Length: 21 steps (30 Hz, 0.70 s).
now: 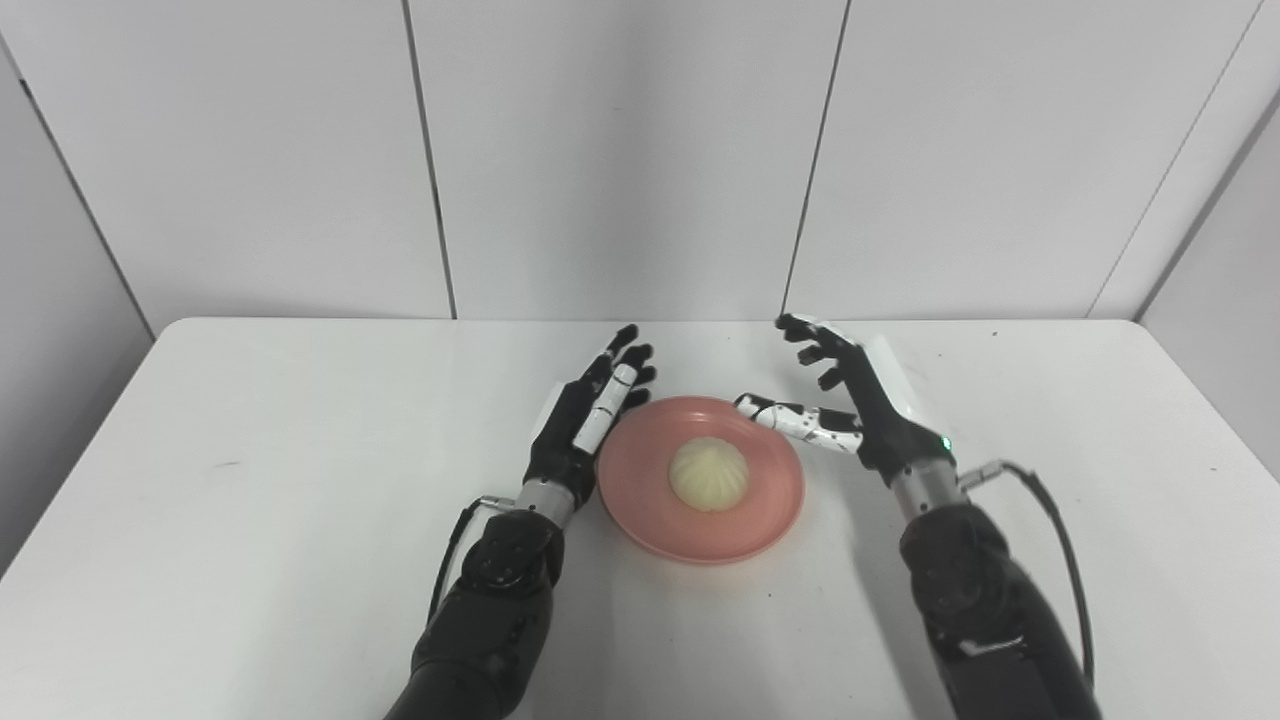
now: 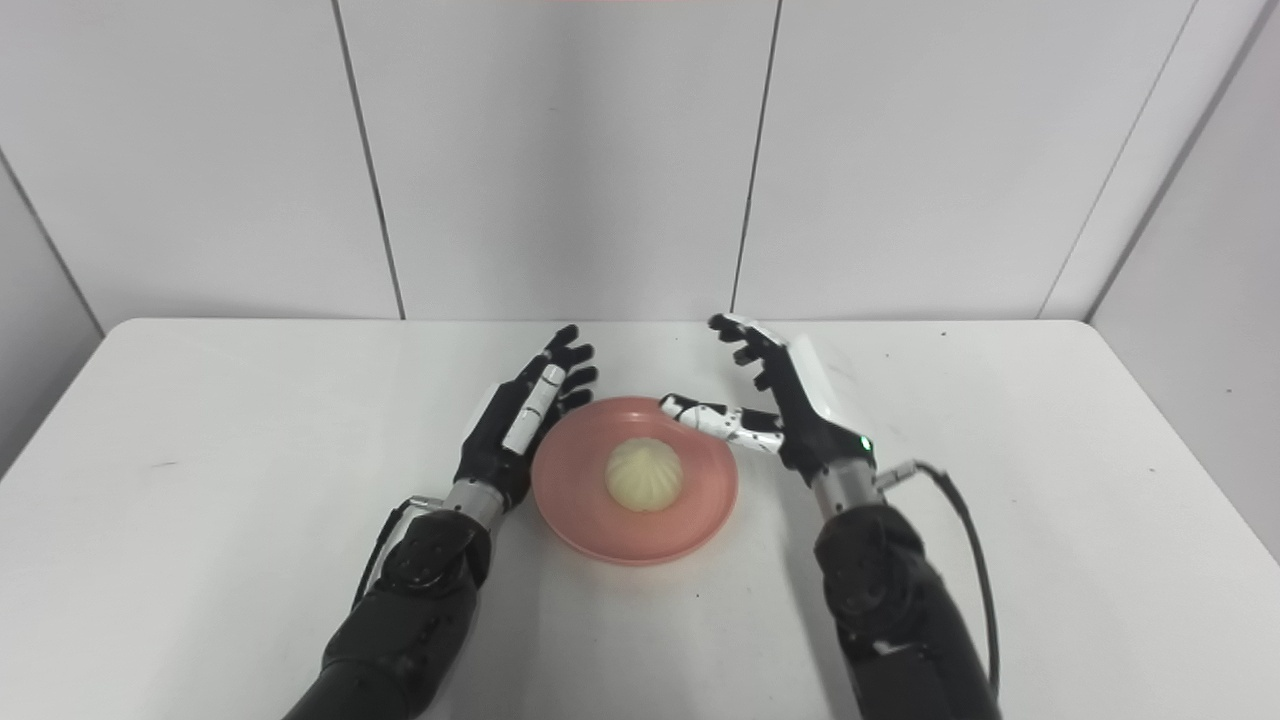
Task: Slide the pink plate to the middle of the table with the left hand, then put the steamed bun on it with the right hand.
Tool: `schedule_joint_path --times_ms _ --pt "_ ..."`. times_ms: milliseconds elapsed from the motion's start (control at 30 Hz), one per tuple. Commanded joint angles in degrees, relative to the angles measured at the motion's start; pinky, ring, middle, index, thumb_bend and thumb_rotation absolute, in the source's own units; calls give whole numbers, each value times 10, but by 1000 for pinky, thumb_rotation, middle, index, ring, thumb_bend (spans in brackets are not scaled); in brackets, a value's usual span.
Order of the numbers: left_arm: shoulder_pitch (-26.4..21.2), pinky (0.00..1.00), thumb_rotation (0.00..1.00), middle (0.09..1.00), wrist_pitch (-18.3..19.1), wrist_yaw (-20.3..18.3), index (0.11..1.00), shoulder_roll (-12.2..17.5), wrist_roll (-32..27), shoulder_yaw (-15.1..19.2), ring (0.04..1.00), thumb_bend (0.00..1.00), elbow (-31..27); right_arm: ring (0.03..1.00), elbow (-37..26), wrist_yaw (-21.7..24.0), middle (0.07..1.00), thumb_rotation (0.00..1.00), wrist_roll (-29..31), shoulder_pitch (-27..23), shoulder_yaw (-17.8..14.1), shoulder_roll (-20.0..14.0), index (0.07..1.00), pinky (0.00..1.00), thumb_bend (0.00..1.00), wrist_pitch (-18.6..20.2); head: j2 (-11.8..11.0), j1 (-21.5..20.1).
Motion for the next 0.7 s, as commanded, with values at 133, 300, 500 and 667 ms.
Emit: schedule_joint_path --times_ms 133,300,500,667 --pt "45 992 889 976 1 60 954 11 42 -11 957 616 -23 815 67 -37 863 964 128 -19 -44 15 880 721 662 -118 0 -5" --pt "62 1000 925 1000 23 79 997 15 64 -20 1000 569 -67 835 112 -12 868 999 224 -18 -66 29 883 784 649 -123 3 -11" --pt "75 1000 953 1000 33 85 1000 16 73 -19 1000 575 -98 878 140 0 895 998 302 -20 -91 50 924 836 772 -100 5 -16" --pt "72 1000 957 1000 29 89 1000 16 70 -15 1000 589 -92 903 147 10 919 1000 322 -16 -90 55 922 871 792 -90 6 -17"
